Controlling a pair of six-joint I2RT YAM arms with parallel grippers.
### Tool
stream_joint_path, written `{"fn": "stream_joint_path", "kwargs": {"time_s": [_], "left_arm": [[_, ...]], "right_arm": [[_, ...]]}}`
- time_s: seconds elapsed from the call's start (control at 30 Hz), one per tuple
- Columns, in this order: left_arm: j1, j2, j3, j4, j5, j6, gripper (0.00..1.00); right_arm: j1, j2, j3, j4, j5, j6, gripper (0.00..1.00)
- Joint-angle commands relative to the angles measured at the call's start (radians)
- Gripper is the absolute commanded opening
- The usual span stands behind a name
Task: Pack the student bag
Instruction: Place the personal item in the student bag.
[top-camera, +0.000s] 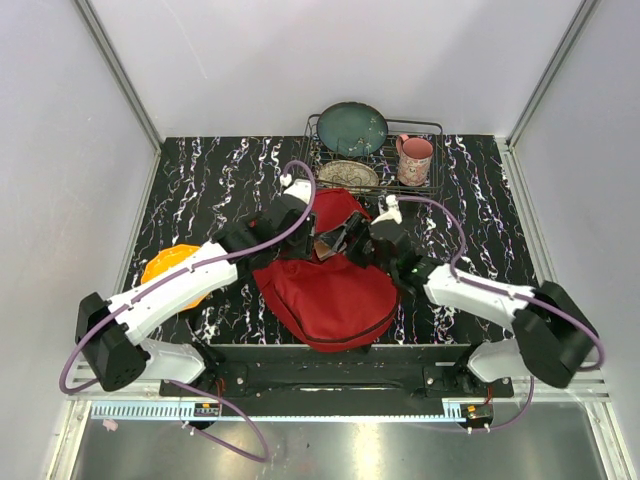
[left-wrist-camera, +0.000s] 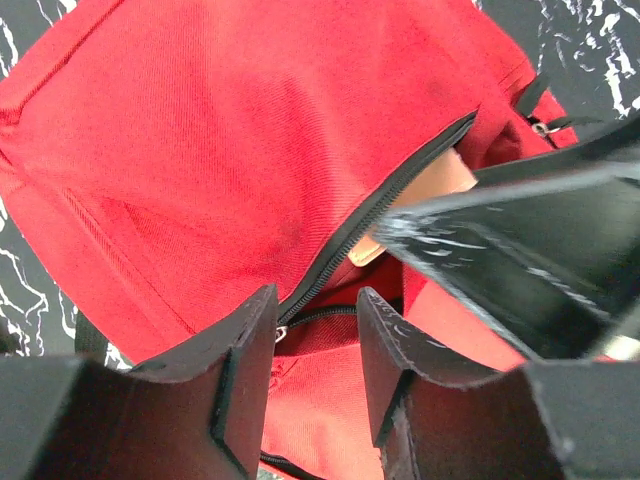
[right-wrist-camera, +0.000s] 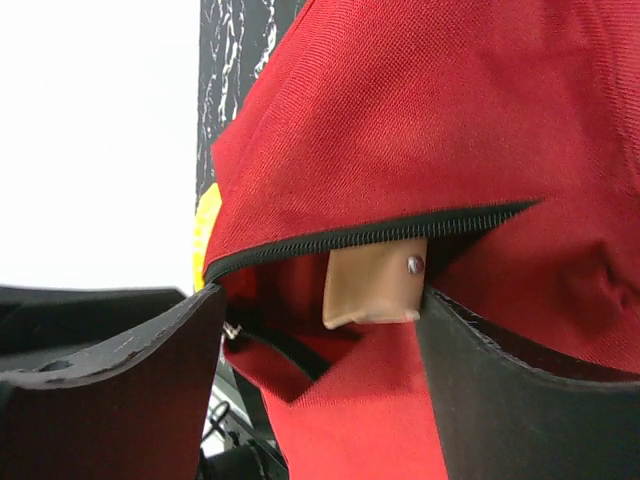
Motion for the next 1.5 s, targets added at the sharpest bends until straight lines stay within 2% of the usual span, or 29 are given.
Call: {"fn": "stream_joint_path", "kwargs": {"time_s": [0.0,0.07,0.13,0.3,0.43,0.47,0.57,0.77,0.83,0.9,1.0,1.17,1.23,1.33,1.47], "left_arm": [[0.012,-0.054,-0.026,0.043,-0.010,-0.044,0.43],[0.015,-0.080,-0.035,0.044,-0.013,-0.053,0.43],[0.015,-0.111,-0.049,0.044,-0.018,-0.067,0.43],[0.020,-0.178,-0.080,0.031,-0.036,-0.088,0.48],[0.023,-0.238,-0.097,0.005,-0.042,-0.108,0.50],[0.023,-0.249,-0.109,-0.003,-0.042,-0.111,0.50],[0.023,-0.292,-0.149,-0.012,-0.048,-0.133,0.51],[0.024,-0.372,-0.256,-0.031,-0.067,-0.202,0.52],[0.024,-0.404,-0.297,-0.022,-0.065,-0.248,0.57],[0.024,-0.431,-0.348,-0.009,-0.059,-0.286,0.58],[0.024,-0.468,-0.387,-0.008,-0.059,-0.323,0.59],[0.026,-0.519,-0.417,-0.020,-0.071,-0.343,0.61],[0.026,-0.539,-0.420,-0.034,-0.087,-0.352,0.65],[0.027,-0.560,-0.434,-0.040,-0.096,-0.361,0.71],[0.029,-0.573,-0.442,-0.040,-0.098,-0.368,0.79]], "right_arm": [[-0.007,-0.131,-0.046,-0.181,0.044,-0.083,0.77],[-0.007,-0.145,-0.075,-0.166,0.029,-0.072,0.69],[-0.007,-0.132,-0.080,-0.143,-0.012,-0.063,0.53],[-0.007,-0.054,-0.104,-0.038,-0.078,0.000,0.38],[-0.007,0.006,-0.094,0.028,-0.072,0.017,0.34],[-0.007,0.016,-0.085,0.048,-0.072,0.010,0.26],[-0.007,0.061,-0.040,0.098,-0.095,-0.010,0.12],[-0.007,0.075,0.038,0.043,-0.061,-0.064,0.11],[-0.007,0.101,0.075,0.035,-0.049,-0.082,0.12],[-0.007,0.125,0.101,0.017,-0.043,-0.095,0.13],[-0.011,0.177,0.158,-0.039,-0.031,-0.121,0.21],[-0.041,0.230,0.175,-0.096,-0.092,-0.106,0.22],[-0.042,0.217,0.146,-0.113,-0.088,-0.098,0.23],[-0.044,0.155,0.091,-0.106,-0.095,-0.110,0.31],[-0.041,-0.035,0.018,-0.104,-0.150,-0.171,0.45]]}}
